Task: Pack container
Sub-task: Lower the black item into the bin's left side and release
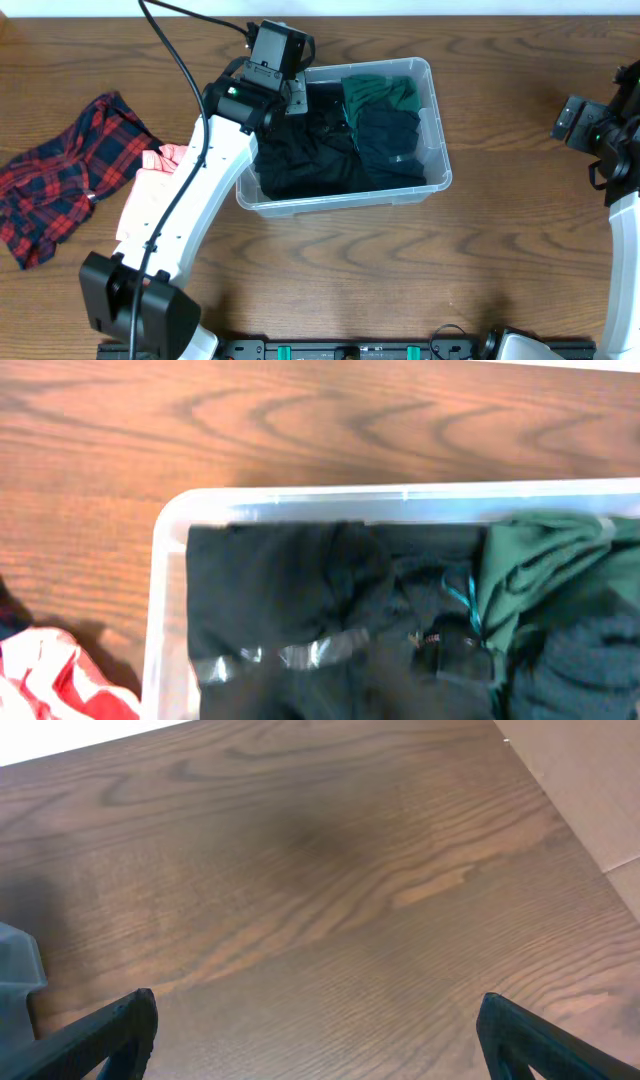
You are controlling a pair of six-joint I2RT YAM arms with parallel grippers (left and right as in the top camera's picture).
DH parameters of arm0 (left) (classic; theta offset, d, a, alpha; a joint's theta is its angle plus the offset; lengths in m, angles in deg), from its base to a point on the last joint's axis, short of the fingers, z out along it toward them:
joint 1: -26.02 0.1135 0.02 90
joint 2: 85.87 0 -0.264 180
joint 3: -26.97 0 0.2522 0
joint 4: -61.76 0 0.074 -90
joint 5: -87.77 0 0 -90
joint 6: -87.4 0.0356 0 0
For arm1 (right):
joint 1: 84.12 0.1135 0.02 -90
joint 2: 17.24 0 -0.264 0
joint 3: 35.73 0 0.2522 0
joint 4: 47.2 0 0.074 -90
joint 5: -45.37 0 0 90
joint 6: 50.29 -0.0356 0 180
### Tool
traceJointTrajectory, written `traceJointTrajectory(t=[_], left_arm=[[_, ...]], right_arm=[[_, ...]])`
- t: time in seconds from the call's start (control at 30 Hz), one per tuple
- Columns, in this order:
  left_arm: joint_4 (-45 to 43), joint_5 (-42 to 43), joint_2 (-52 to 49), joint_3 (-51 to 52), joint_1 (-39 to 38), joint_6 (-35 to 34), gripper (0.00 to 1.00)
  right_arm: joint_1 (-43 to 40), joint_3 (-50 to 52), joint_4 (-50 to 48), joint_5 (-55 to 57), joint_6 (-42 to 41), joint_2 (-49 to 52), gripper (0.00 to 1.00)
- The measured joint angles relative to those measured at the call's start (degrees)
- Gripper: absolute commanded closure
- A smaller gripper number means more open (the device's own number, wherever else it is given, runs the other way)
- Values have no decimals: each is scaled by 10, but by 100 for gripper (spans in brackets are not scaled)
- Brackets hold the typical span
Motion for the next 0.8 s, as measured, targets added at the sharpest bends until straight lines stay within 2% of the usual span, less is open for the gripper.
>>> traceJointTrajectory(t=[0.23,0.53,0.8], left_arm=[[-47,-2,-57,4,7,6,92],[-51,-7,-170,5,28,6,92],[-64,-13,-167,5,27,6,92]], right_arm=[[0,0,0,0,0,0,1],[0,0,0,0,0,0,1],[0,0,0,0,0,0,1]])
